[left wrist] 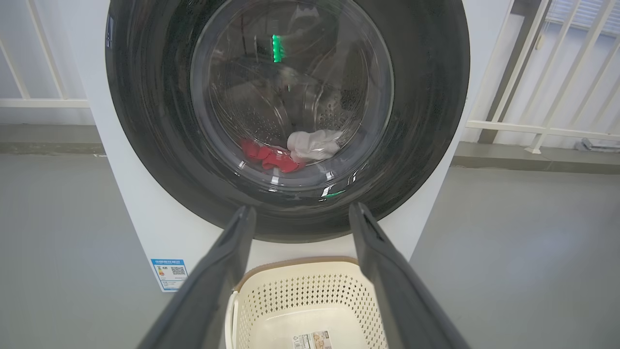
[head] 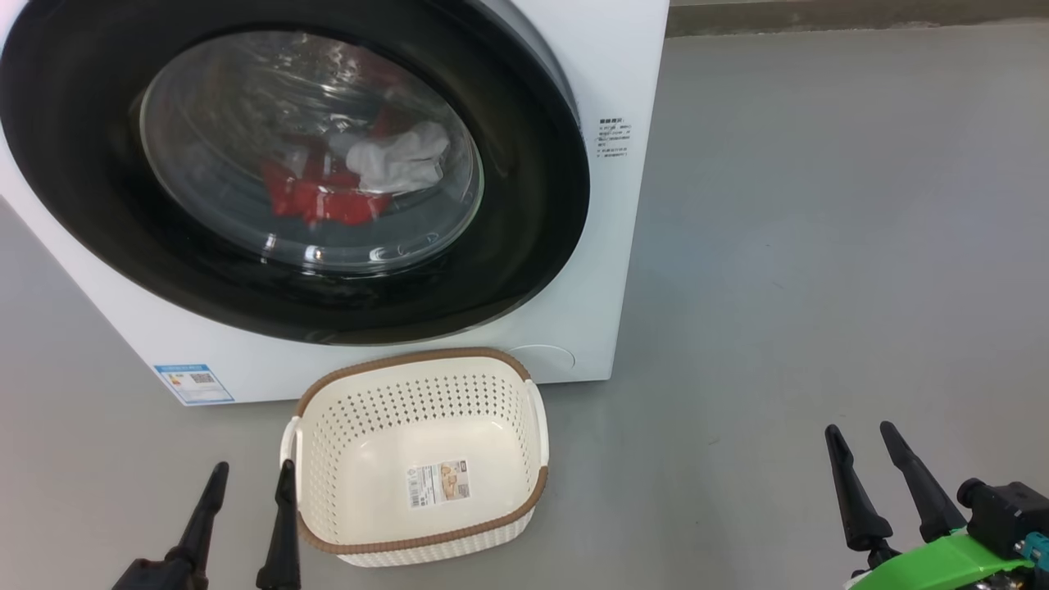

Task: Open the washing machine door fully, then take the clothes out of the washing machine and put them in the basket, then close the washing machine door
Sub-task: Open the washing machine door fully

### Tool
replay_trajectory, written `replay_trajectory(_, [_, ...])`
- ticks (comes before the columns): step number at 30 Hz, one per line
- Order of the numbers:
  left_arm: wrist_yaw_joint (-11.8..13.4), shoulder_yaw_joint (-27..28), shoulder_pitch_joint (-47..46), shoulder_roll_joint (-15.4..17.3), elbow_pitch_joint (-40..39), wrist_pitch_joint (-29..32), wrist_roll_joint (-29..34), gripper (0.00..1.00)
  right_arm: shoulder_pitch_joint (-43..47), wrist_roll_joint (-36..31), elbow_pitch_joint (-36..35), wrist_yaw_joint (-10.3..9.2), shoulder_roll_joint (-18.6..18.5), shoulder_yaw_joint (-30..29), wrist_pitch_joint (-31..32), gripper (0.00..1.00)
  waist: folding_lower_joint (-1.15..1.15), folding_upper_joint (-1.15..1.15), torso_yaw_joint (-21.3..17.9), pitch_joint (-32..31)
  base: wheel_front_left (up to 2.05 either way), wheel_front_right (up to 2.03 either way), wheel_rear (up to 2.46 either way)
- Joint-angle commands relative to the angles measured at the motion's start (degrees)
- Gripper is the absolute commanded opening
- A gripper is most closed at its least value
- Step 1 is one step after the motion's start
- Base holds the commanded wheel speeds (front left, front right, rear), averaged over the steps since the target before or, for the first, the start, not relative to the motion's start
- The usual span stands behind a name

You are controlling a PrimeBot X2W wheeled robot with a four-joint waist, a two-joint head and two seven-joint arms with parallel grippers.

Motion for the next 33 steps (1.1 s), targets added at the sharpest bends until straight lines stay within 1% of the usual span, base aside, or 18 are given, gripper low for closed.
replay_trajectory(1, [0.39,1.88,-1.26,0.93,-1.04,-0.7,-0.03,1.0,0.44,-1.03,-1.15,-0.06,-0.44,0.85,-0.7,1.0,0.0,0.0,0.02,-0.11,0.0,0.0,0.0])
replay_trajectory(11, [0.33,1.52,-1.22,0.93,-1.25,-0.7,0.47,1.0,0.07,-0.74,-0.87,-0.06,-0.33,0.87,-0.7,1.0,0.0,0.0,0.38,-0.34,0.0,0.0,0.0])
replay_trajectory(12, [0.33,1.44,-1.25,0.93,-1.31,-0.7,0.5,1.0,-0.15,-0.27,-0.83,-0.06,-0.26,0.94,-0.7,0.96,0.0,0.0,0.42,-0.29,0.0,0.0,0.0])
replay_trajectory(13, [0.34,1.35,-1.28,0.93,-1.36,-0.7,0.5,1.0,-0.43,0.3,-0.9,-0.06,-0.1,0.86,-0.7,0.49,0.0,0.0,0.46,-0.26,0.0,0.0,0.0])
replay_trajectory(14, [0.36,1.24,-1.32,0.93,-1.45,-0.7,0.5,1.0,-0.71,0.78,-0.97,-0.06,-0.01,0.82,-0.7,0.2,0.0,0.0,0.5,-0.2,0.0,0.0,0.0])
replay_trajectory(15, [0.36,1.24,-1.32,0.93,-1.45,-0.7,0.5,1.0,-0.71,0.78,-0.97,-0.06,-0.01,0.82,-0.7,0.2,0.0,0.0,0.5,-0.2,0.0,0.0,0.0])
replay_trajectory(16, [0.36,1.16,-1.38,0.93,-1.61,-0.7,0.59,1.0,-1.04,1.23,-1.08,-0.06,0.05,0.88,-0.7,0.0,0.0,0.0,0.53,-0.07,0.0,0.0,0.0])
replay_trajectory(20, [0.55,0.45,-1.93,0.93,-2.19,-0.7,1.08,1.0,-3.21,4.38,-2.3,-0.06,1.13,0.65,-0.7,0.0,0.0,0.0,0.71,0.66,0.0,0.0,0.0])
replay_trajectory(24, [1.1,-0.69,-3.0,0.93,-2.92,-0.7,0.98,1.0,-7.14,9.66,-3.52,-0.06,2.35,0.44,-0.7,0.0,0.0,0.0,0.98,2.12,0.0,0.0,0.0])
replay_trajectory(28, [1.42,-2.25,-4.7,0.93,-3.48,-0.7,0.65,1.0,-11.98,13.9,-4.11,-0.06,2.06,0.51,-0.7,0.0,0.0,0.0,2.15,4.17,0.0,0.0,0.0])
replay_trajectory(33, [1.92,-4.16,-7.03,0.93,-4.67,-0.7,0.09,1.0,-18.84,17.63,-4.1,-0.06,1.22,1.17,-0.7,0.0,0.0,0.0,3.9,7.16,0.0,0.0,0.0])
